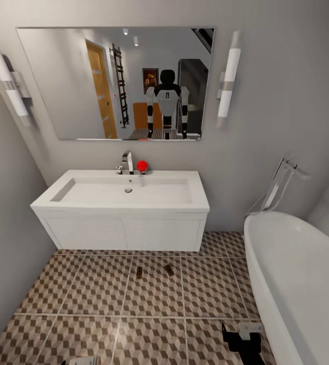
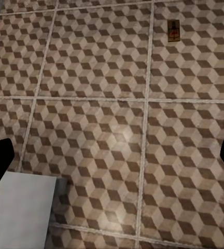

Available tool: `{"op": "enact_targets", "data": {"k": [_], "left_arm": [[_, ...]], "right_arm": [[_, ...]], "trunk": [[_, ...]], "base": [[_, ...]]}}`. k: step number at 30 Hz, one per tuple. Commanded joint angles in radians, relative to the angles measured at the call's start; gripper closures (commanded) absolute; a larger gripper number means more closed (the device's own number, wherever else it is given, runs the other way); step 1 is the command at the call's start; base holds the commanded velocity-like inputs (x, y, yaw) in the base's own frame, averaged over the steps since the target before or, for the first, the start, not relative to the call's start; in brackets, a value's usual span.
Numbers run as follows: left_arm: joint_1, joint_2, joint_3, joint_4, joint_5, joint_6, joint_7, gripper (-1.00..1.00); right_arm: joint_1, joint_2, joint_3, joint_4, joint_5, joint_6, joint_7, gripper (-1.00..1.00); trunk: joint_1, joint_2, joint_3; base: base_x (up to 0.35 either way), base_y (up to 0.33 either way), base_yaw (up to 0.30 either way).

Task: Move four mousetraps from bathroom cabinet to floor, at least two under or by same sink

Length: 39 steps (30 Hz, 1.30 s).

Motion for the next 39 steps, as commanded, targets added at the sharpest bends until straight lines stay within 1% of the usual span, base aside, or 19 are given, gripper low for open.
{"op": "enact_targets", "data": {"k": [1, 26, 36, 39], "left_arm": [[-0.002, 0.0, -0.005, 0.004, -0.002, -0.005, 0.006, -1.0], [-0.001, -0.007, -0.005, 0.004, -0.002, -0.005, 0.006, -1.0], [0.0, -0.009, -0.005, 0.004, -0.002, -0.008, 0.006, -1.0], [0.0, -0.016, -0.005, 0.004, -0.002, -0.008, 0.006, -1.0]], "right_arm": [[-0.001, 0.0, 0.009, 0.001, -0.01, -0.003, -0.001, -1.0], [-0.001, 0.001, 0.009, 0.001, -0.01, -0.003, -0.001, -1.0], [-0.001, 0.001, 0.009, 0.001, -0.01, -0.002, -0.001, -1.0], [-0.001, 0.001, 0.009, 0.001, -0.01, -0.001, -0.002, -1.0]], "trunk": [[0.001, -0.002, 0.0], [0.001, -0.002, 0.04], [0.001, -0.002, 0.044], [0.001, -0.002, 0.044]], "base": [[0.0, 0.0, 0.0], [0.0, 0.0, 0.0], [0.0, 0.0, 0.0], [0.0, 0.0, 0.0]]}}
